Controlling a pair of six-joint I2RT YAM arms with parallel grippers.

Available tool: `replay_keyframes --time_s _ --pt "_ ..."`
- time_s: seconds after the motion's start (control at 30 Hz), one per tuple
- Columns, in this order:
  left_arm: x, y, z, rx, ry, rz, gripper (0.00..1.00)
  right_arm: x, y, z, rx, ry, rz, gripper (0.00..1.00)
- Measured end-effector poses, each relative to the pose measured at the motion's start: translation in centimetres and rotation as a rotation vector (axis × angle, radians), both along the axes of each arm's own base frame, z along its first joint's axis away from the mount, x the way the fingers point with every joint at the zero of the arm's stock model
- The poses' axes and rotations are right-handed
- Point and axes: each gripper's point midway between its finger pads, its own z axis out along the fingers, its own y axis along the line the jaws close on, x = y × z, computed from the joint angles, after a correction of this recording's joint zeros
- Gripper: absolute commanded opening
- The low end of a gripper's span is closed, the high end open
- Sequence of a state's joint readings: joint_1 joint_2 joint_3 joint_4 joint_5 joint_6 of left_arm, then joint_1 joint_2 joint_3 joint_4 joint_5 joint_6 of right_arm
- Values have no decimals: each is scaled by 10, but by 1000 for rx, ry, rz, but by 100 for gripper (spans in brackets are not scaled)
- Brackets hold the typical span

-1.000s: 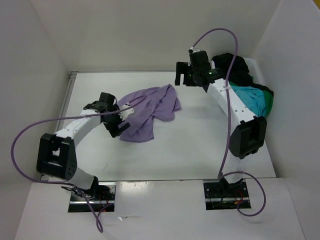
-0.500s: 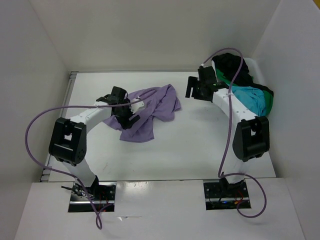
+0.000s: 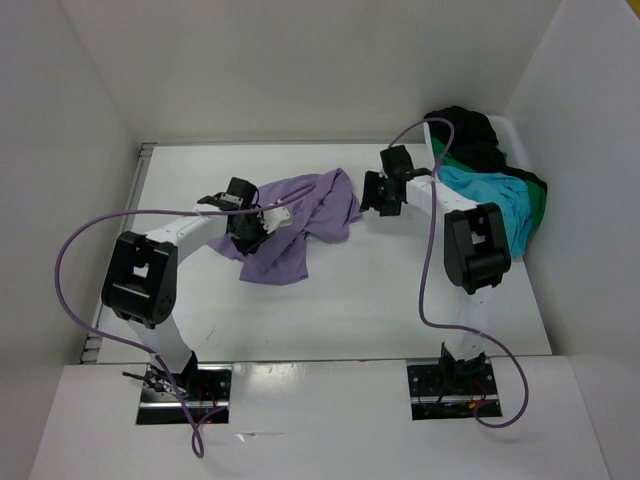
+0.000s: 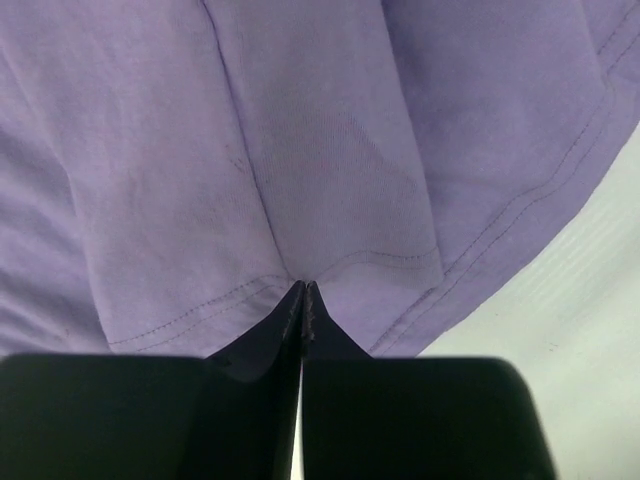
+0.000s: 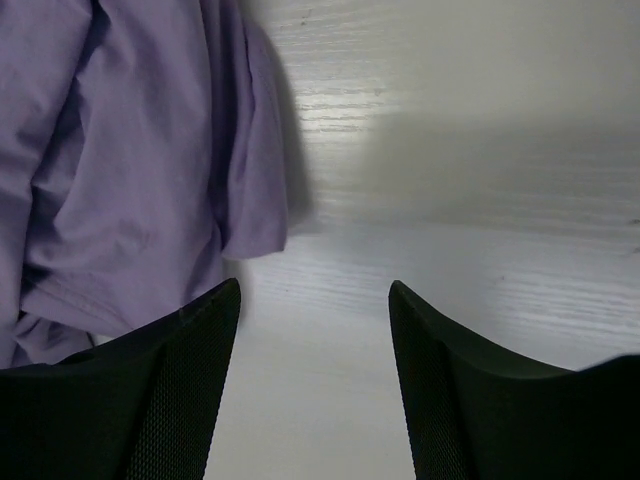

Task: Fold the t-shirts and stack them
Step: Move the tshirt to the center of the board, then flatten out the tshirt

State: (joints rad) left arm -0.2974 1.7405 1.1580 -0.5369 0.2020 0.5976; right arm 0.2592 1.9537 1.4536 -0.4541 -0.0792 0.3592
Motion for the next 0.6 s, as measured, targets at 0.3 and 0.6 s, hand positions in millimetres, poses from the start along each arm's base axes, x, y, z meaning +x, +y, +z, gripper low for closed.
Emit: replay_keyframes --time_s 0.3,0.6 --pt "3 -1 6 -2 -5 4 10 14 24 -27 23 42 50 59" --pt "4 3 6 12 -6 36 42 30 30 -39 13 49 51 0"
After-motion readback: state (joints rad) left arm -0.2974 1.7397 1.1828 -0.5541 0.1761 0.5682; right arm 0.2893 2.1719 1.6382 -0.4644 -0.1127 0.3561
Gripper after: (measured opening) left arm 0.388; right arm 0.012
